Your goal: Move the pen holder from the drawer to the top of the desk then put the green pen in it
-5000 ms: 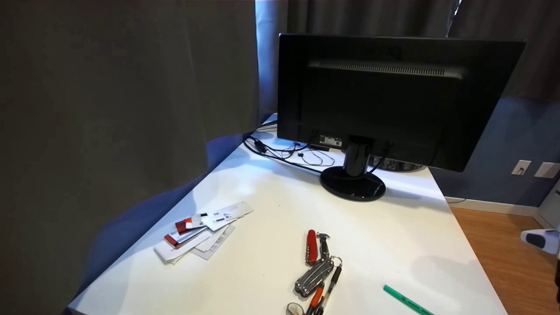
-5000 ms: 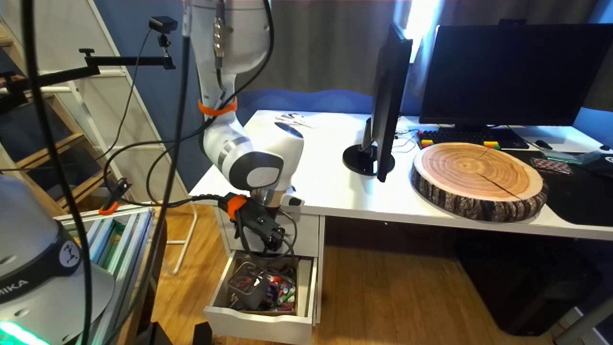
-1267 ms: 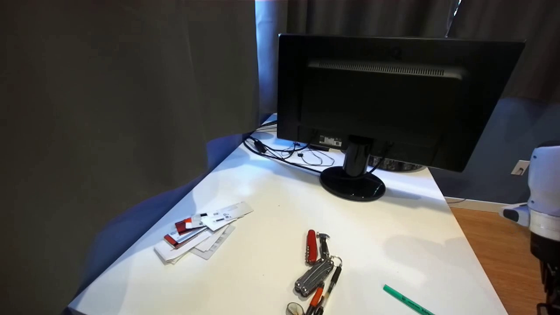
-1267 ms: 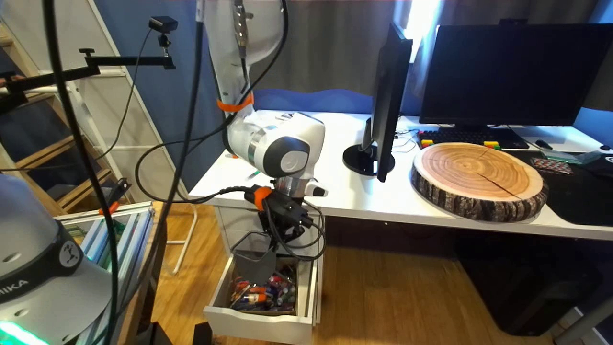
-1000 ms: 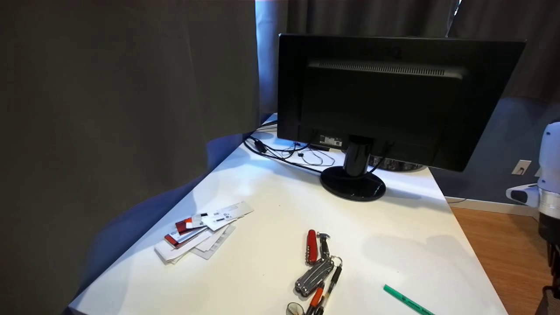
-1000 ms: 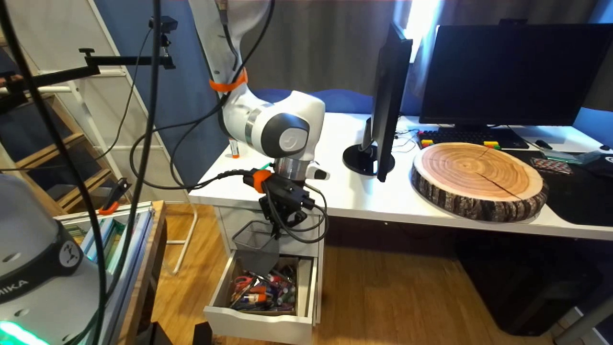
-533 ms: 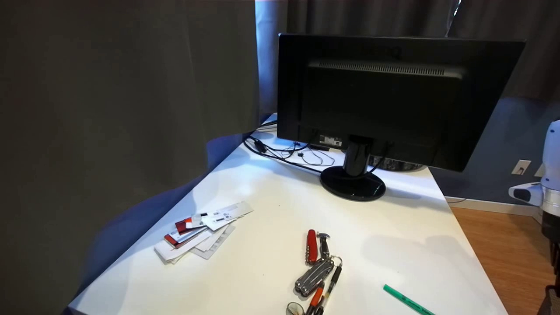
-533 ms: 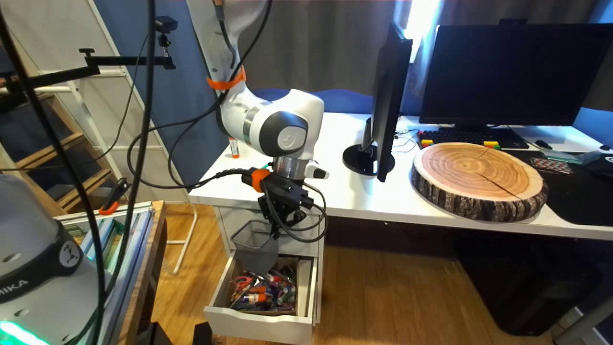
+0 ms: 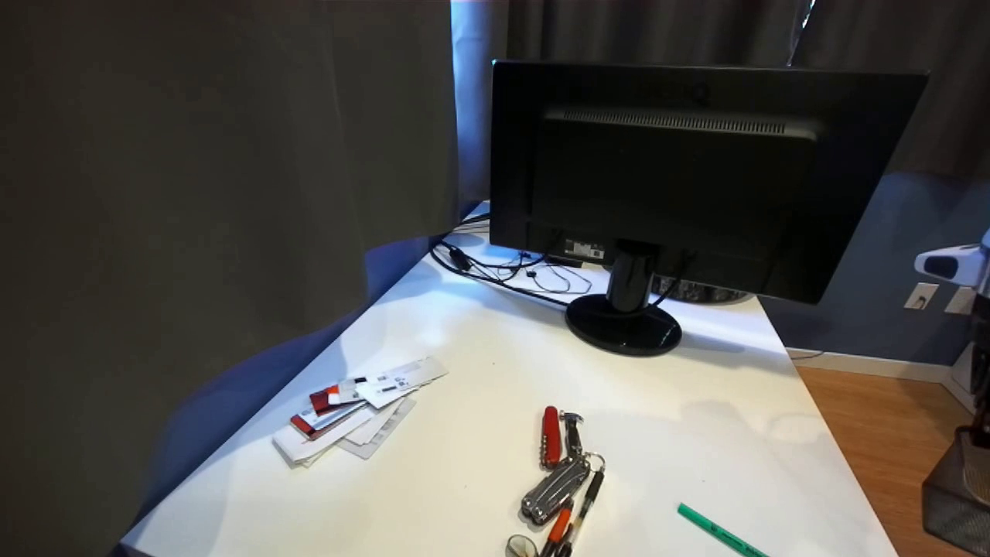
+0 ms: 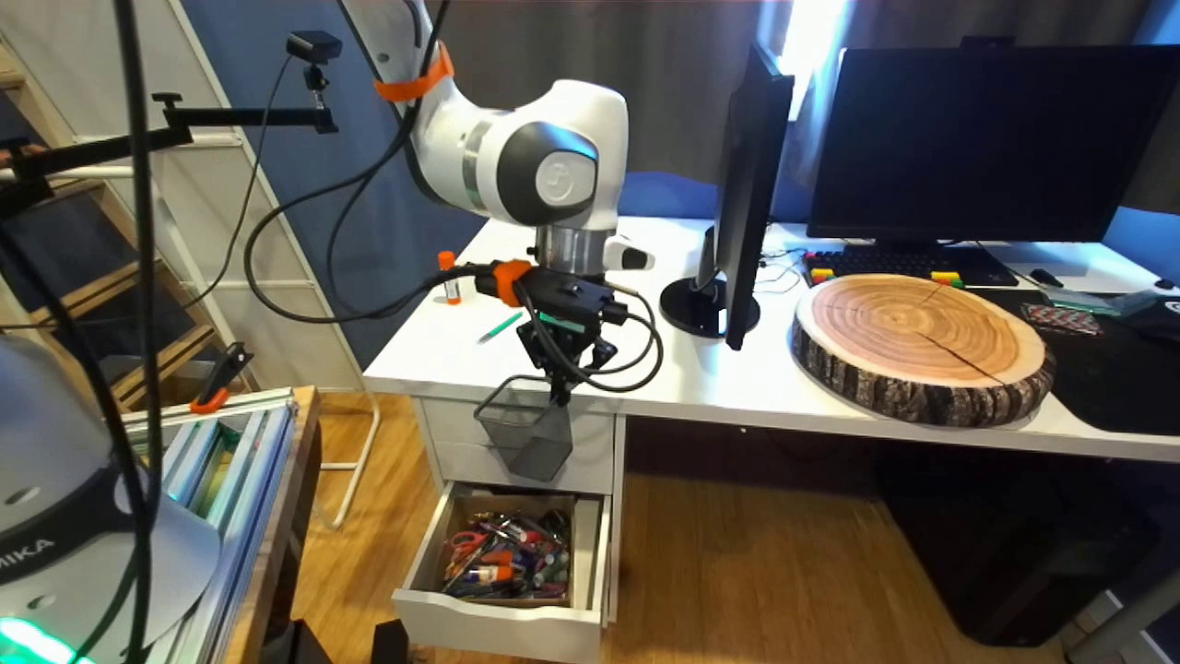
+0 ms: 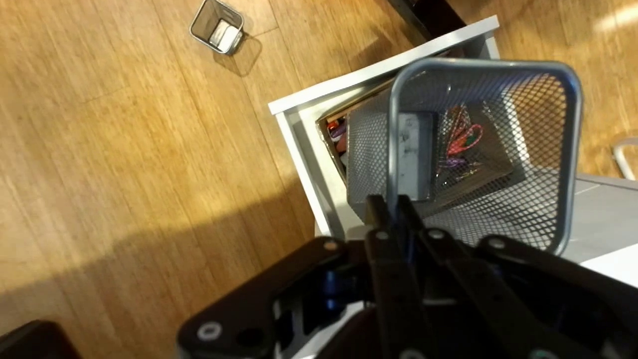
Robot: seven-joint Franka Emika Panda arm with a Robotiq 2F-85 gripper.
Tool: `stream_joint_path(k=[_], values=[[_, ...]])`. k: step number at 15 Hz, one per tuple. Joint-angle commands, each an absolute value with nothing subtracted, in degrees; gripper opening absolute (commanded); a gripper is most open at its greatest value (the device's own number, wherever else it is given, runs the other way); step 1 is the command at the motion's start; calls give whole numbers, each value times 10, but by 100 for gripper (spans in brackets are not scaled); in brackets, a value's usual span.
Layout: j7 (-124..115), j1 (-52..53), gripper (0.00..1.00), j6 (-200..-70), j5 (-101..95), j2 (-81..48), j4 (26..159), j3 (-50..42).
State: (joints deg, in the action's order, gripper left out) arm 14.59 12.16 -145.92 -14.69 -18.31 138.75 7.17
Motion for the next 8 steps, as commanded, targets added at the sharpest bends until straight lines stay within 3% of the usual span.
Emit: stream_joint_path(k=[1, 8], values=[[134, 122, 2, -1430, -156, -94, 1422, 88], [197, 123, 2, -1426, -71, -28, 1414, 137]])
